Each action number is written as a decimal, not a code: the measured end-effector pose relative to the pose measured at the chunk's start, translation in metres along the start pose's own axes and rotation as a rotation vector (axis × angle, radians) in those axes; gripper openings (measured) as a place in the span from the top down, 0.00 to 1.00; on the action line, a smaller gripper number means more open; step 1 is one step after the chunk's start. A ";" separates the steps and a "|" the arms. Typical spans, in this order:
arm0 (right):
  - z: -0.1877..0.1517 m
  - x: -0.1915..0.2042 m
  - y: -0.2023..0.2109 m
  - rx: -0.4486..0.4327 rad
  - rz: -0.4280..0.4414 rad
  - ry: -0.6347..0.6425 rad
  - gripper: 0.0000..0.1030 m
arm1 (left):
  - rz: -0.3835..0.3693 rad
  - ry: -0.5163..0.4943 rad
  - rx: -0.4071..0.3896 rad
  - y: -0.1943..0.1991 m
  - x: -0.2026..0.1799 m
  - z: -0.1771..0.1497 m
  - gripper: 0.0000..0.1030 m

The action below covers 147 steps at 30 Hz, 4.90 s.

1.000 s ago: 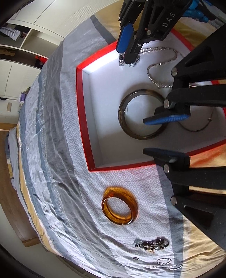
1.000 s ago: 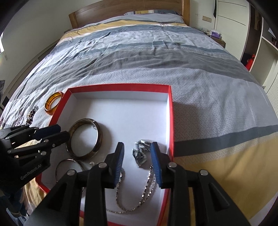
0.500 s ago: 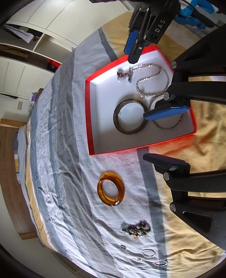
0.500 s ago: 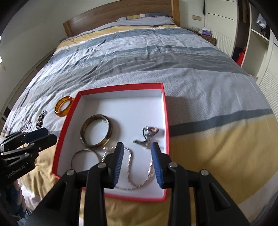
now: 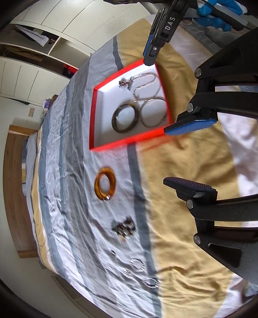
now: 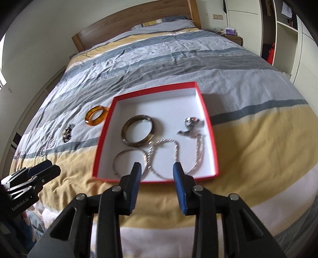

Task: Organize jewelry
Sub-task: 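Withdraw both tools from the box toward the remaining jewelry, then close the left tool on the twisted silver hoop earring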

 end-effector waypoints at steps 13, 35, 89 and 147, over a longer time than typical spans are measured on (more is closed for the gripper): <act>-0.025 0.046 0.031 -0.010 0.044 0.031 0.69 | 0.060 0.067 -0.013 0.062 0.051 -0.038 0.50; -0.044 0.111 0.075 -0.067 0.100 0.101 0.69 | 0.182 0.167 -0.101 0.131 0.127 -0.073 0.46; -0.083 0.243 -0.065 0.131 0.241 0.312 0.69 | 0.296 0.290 -0.022 0.056 0.301 -0.079 0.55; -0.057 0.400 -0.189 0.132 0.464 0.446 0.65 | 0.330 0.333 -0.045 -0.001 0.375 -0.039 0.97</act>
Point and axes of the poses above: each gripper's, at about its wrist camera, not at the fingertips, and y roughly against the way its jaws point, x to its left, z to its top, the point moved 10 cm from there along -y, roughly the way its jaws point, and after that the axes turned 15 degrees about -x, right-handed, at the moved point
